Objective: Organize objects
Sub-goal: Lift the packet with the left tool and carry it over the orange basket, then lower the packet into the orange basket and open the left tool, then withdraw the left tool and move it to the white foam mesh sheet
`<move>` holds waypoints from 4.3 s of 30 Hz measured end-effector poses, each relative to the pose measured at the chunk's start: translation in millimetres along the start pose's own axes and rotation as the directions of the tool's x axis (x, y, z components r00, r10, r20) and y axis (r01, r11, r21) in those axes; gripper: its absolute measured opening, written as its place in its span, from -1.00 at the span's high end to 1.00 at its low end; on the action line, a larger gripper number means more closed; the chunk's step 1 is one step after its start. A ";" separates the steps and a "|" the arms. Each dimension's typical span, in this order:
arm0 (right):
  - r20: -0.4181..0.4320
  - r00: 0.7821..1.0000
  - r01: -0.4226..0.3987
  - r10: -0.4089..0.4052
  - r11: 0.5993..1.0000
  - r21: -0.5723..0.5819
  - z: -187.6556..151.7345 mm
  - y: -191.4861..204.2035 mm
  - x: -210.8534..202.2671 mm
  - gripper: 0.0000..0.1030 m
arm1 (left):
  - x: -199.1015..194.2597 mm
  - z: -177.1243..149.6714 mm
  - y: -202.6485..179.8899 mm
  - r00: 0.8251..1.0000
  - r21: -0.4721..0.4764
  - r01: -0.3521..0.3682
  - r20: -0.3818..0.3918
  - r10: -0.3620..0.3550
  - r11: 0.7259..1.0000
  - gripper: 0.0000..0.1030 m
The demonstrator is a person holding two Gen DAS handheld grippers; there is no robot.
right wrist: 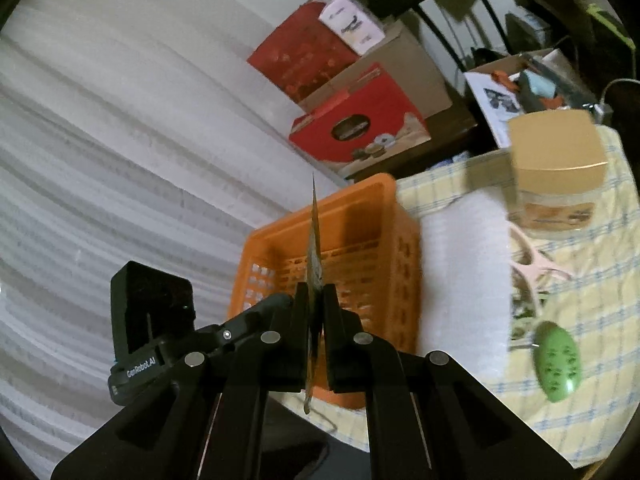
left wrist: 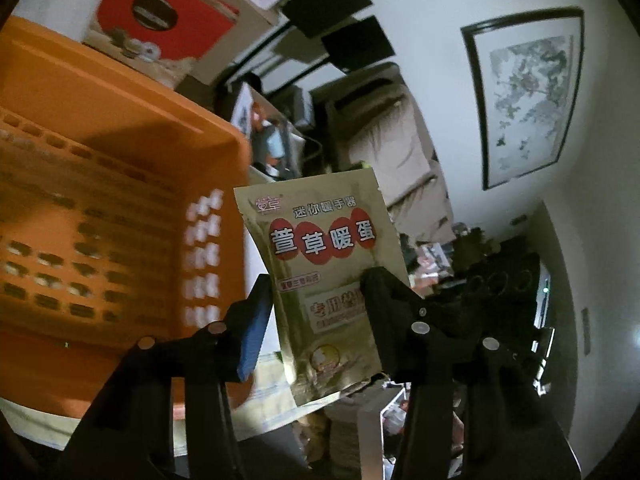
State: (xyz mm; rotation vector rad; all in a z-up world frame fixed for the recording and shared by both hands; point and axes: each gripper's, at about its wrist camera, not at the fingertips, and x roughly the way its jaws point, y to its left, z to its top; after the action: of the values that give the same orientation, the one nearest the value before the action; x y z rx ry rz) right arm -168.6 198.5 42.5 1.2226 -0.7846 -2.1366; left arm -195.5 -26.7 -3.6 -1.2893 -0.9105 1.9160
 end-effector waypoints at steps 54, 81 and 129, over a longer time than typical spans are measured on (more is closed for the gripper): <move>0.128 0.853 0.517 -0.506 0.789 -0.331 -35.3 59.5 88.0 0.16 | 28.1 15.9 82.3 0.762 0.190 -0.617 -0.099 0.640 0.764 0.04; 0.147 0.870 0.493 -0.471 0.831 -0.258 -57.3 -3.5 5.9 0.14 | 96.7 15.9 51.8 0.635 0.303 -0.666 -0.251 0.731 0.682 0.04; 0.174 0.772 0.631 -0.611 0.770 -0.098 -36.1 -124.9 -71.0 -0.22 | 92.3 -37.2 -75.2 0.865 0.363 -0.471 0.015 0.501 0.804 -0.48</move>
State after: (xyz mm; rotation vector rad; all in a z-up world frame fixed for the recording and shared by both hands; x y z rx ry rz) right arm -127.3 325.4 -21.8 1.4047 -0.2543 -2.7750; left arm -179.0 96.8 2.6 -1.4542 -0.1612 2.2596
